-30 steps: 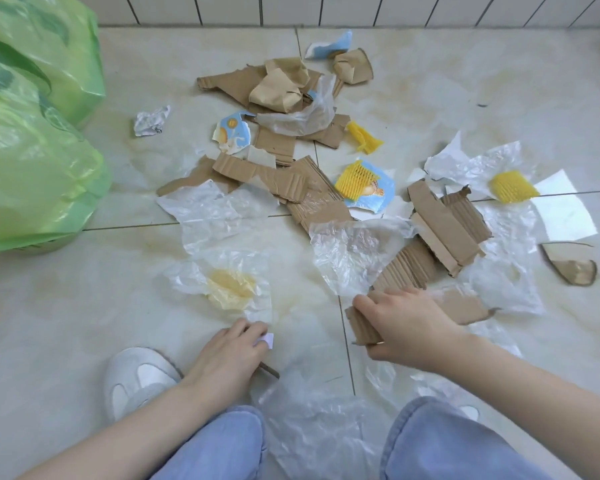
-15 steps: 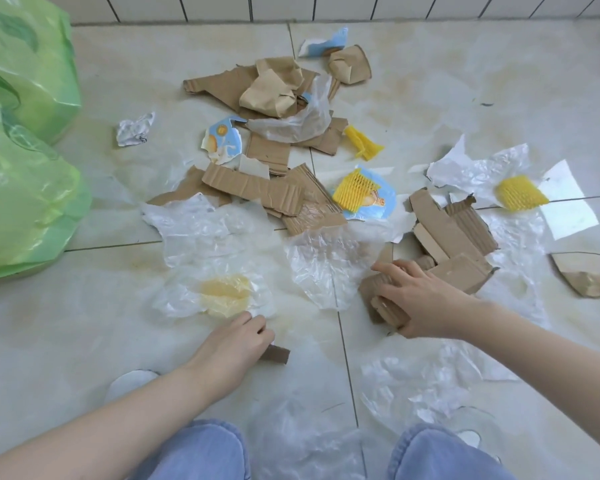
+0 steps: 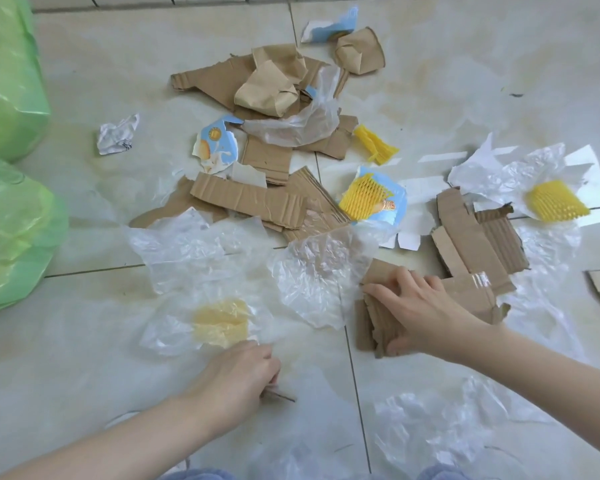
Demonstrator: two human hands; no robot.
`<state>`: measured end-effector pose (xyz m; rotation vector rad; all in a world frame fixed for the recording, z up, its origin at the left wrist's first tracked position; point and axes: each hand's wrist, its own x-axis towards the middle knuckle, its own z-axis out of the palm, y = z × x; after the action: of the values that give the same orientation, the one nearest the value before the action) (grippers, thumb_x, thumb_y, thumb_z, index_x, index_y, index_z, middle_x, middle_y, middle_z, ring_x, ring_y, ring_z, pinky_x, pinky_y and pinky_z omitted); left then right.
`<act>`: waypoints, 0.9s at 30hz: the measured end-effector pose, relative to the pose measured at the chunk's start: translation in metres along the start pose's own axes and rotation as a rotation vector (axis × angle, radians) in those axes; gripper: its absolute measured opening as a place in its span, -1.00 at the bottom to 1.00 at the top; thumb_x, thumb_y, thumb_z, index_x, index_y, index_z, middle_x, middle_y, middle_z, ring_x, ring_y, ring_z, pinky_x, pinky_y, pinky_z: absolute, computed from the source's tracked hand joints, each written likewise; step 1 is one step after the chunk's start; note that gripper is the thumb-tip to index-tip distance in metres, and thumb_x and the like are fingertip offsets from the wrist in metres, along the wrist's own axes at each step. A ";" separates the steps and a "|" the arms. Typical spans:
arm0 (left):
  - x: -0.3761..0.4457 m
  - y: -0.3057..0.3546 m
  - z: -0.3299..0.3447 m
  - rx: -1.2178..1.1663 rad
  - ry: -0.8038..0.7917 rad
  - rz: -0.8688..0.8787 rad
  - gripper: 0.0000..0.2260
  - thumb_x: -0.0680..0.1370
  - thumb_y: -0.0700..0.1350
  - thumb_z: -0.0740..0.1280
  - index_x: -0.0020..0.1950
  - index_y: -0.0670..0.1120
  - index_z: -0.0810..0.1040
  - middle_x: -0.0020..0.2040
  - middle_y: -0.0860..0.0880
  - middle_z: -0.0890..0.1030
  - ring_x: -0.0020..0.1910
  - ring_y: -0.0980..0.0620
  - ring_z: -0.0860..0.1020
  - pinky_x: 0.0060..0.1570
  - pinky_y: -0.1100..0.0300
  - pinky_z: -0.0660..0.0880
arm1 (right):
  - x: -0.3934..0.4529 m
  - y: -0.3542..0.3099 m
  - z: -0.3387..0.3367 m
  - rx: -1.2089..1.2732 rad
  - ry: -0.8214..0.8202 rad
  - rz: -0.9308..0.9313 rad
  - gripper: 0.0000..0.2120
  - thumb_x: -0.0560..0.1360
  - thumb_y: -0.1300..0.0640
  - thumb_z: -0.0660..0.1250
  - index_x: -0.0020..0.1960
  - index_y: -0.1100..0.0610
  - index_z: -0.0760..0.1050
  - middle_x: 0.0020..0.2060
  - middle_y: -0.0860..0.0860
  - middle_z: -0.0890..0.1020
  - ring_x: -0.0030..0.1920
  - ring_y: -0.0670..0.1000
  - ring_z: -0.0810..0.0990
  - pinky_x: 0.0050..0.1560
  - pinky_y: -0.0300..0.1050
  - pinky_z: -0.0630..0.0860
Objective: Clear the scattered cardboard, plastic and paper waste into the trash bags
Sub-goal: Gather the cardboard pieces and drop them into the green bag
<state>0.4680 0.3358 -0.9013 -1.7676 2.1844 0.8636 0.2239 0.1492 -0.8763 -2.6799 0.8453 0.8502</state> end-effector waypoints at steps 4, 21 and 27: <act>0.002 0.010 -0.001 -0.220 -0.031 -0.025 -0.85 0.32 -0.12 0.42 -0.18 0.08 0.55 -0.25 0.14 0.45 -0.21 0.09 0.50 -0.40 0.43 0.15 | 0.003 -0.002 0.000 0.060 -0.022 -0.044 -0.22 0.27 -0.30 0.38 0.37 -0.14 0.11 0.11 -0.06 0.42 0.09 0.06 0.37 0.09 -0.01 0.31; 0.054 -0.009 -0.089 -0.304 0.289 -0.018 -0.90 0.51 -0.08 0.32 -0.17 -0.02 0.42 -0.14 0.08 0.39 -0.02 0.03 0.39 -0.03 0.05 0.43 | -0.021 -0.007 -0.031 0.333 0.031 0.168 -0.61 0.31 -0.10 0.38 -0.02 0.06 0.31 -0.26 -0.10 0.44 -0.21 0.04 0.45 -0.27 -0.08 0.29; 0.069 -0.061 -0.122 -0.247 0.400 -0.200 -0.90 0.47 -0.15 0.37 -0.09 -0.17 0.55 -0.01 -0.03 0.45 0.06 -0.05 0.42 0.05 0.06 0.41 | -0.024 0.001 -0.026 0.536 0.094 0.290 -0.57 0.30 -0.06 0.46 -0.09 0.10 0.27 -0.29 -0.04 0.47 -0.23 0.06 0.50 -0.31 -0.06 0.38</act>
<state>0.5324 0.2043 -0.8558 -2.4137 2.1407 0.8184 0.2191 0.1504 -0.8410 -2.1694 1.2934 0.4596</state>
